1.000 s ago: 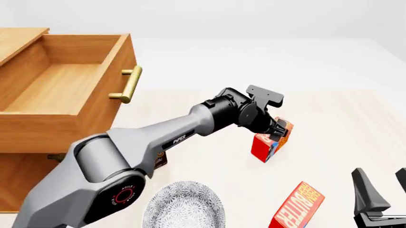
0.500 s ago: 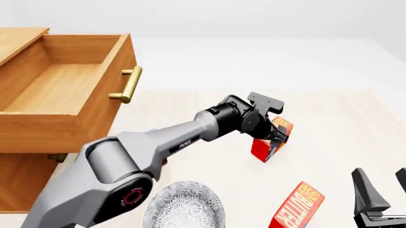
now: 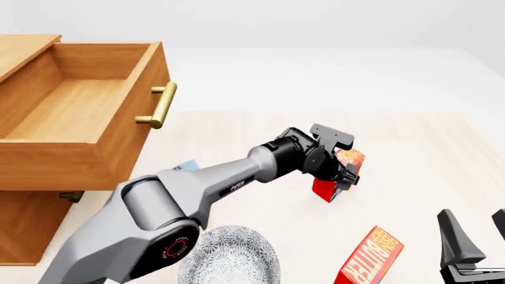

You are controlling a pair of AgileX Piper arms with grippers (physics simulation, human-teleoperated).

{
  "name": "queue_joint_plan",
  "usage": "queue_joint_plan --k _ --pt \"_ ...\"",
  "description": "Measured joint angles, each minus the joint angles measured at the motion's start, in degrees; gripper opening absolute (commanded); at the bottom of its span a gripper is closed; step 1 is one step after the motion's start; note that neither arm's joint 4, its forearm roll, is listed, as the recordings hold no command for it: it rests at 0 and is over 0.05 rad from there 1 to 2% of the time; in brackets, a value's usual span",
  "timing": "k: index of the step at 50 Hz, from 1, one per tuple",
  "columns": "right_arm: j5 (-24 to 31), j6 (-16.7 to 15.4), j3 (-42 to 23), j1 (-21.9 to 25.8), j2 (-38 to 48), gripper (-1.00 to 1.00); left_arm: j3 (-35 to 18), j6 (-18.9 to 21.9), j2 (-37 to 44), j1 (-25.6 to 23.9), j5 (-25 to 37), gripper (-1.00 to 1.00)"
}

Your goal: Put the butter at the front in the top drawer of the cabinet and close it.

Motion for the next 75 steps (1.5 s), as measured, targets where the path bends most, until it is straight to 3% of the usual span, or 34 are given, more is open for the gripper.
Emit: queue_joint_plan --k 32,33,49,75 --pt "0.0 0.0 0.0 0.0 0.0 1.00 -4.9 -0.9 4.9 0.0 1.5 1.00" --pt "0.0 0.0 0.0 0.0 0.0 1.00 -5.0 -1.0 5.1 0.0 1.6 -1.00" --pt "0.0 0.0 0.0 0.0 0.0 1.00 -4.5 -1.7 4.8 0.2 1.2 -1.00" --pt "0.0 0.0 0.0 0.0 0.0 1.00 6.8 -1.9 -6.3 0.4 -1.0 -1.00"
